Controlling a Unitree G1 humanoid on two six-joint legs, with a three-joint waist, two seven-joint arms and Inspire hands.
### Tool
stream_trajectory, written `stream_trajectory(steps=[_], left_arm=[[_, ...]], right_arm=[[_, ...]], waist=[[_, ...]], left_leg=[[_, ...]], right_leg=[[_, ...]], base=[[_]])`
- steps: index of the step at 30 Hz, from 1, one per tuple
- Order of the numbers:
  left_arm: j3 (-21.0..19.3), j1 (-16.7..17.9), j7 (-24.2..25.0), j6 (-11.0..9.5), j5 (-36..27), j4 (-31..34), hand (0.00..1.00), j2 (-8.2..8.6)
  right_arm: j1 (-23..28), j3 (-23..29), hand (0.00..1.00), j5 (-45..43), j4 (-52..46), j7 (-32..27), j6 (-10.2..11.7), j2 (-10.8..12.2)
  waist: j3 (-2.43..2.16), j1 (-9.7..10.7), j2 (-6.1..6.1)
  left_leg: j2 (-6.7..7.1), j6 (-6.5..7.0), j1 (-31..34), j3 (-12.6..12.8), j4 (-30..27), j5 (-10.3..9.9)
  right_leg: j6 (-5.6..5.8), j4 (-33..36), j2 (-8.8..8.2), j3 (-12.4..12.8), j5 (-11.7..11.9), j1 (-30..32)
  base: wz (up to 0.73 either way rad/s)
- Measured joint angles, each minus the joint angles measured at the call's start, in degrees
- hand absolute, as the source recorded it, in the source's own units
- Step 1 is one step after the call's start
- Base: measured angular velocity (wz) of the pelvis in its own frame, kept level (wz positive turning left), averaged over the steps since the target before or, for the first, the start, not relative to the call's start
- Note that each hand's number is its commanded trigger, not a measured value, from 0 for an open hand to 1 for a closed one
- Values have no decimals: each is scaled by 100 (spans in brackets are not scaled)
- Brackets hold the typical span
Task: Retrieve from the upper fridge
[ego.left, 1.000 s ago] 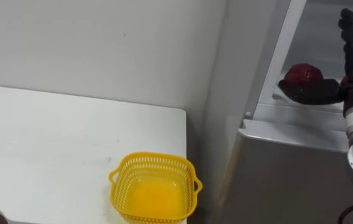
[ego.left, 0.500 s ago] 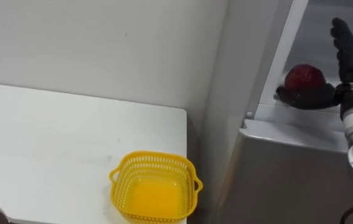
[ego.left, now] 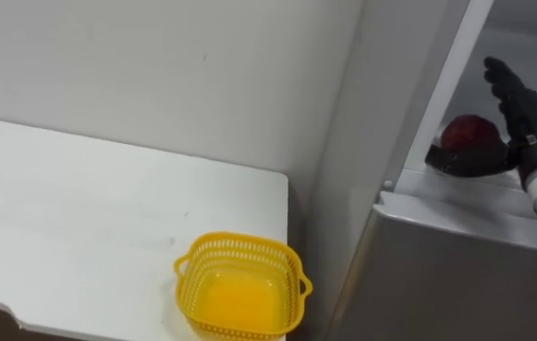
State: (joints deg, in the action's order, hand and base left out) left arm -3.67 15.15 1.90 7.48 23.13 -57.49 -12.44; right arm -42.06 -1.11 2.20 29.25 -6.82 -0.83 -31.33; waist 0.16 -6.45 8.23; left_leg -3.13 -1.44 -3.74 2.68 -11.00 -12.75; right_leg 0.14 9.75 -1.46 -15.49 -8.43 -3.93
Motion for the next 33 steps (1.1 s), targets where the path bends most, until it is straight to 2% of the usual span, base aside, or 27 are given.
stream_trajectory(steps=[4,7,10,11,15,20,24,25,26,33], left_arm=[[-3,7,10,1,5,1,0,-1],[16,4,17,2,2,0,0,0],[37,-16,27,12,2,7,0,0],[37,-12,30,21,2,17,0,0],[19,-7,44,142,3,23,0,1],[-69,23,107,242,5,19,0,7],[-71,3,114,313,1,14,0,7],[-72,-10,114,348,1,14,0,7],[-68,-26,114,371,1,16,0,6],[-60,-99,112,468,1,17,0,10]], right_arm=[[-44,1,0,72,3,14,5,-18],[-262,-1,0,300,321,83,21,-28],[-540,-3,0,553,763,229,6,-33],[-588,-4,0,662,860,294,-9,-34],[-730,-4,0,896,1081,592,-90,-63],[-734,-3,0,980,1091,964,-237,-116],[-736,-4,0,1281,1449,1215,-316,-172],[-736,-6,51,1293,1489,1301,-370,-204],[-737,-6,100,1302,1517,1379,-417,-224],[-762,-48,100,1312,1702,1621,-423,-226]], waist=[[6,8,-47],[2,20,-82],[-28,21,-131],[-60,23,-126],[-66,34,-185],[-71,26,-164],[-47,4,-113],[-52,3,-84],[-38,1,-70],[-36,-4,-59]], left_leg=[[0,0,10,-13,-12,0],[4,0,14,-33,-35,1],[3,0,7,-33,-56,1],[3,0,6,-33,-55,1],[3,0,0,-32,-55,1],[-1,-5,-10,-28,-61,4],[-2,-5,-95,-31,-49,3],[-2,-5,-93,-33,-49,3],[-3,-6,-82,-40,-42,2],[-2,-7,-75,-44,-73,1]], right_leg=[[0,-1,-1,-19,0,3],[-1,0,-6,-46,0,-3],[-1,4,-5,-48,1,-11],[-1,6,-6,-51,1,-11],[-1,9,-5,-51,1,-14],[-1,14,-5,-61,1,-24],[-1,8,-7,-85,1,-107],[-1,9,-7,-89,1,-111],[-1,9,-8,-100,1,-115],[-8,2,-7,-103,5,-123]], base=[[1],[2],[0],[0],[0],[0],[0],[0],[0],[0]])
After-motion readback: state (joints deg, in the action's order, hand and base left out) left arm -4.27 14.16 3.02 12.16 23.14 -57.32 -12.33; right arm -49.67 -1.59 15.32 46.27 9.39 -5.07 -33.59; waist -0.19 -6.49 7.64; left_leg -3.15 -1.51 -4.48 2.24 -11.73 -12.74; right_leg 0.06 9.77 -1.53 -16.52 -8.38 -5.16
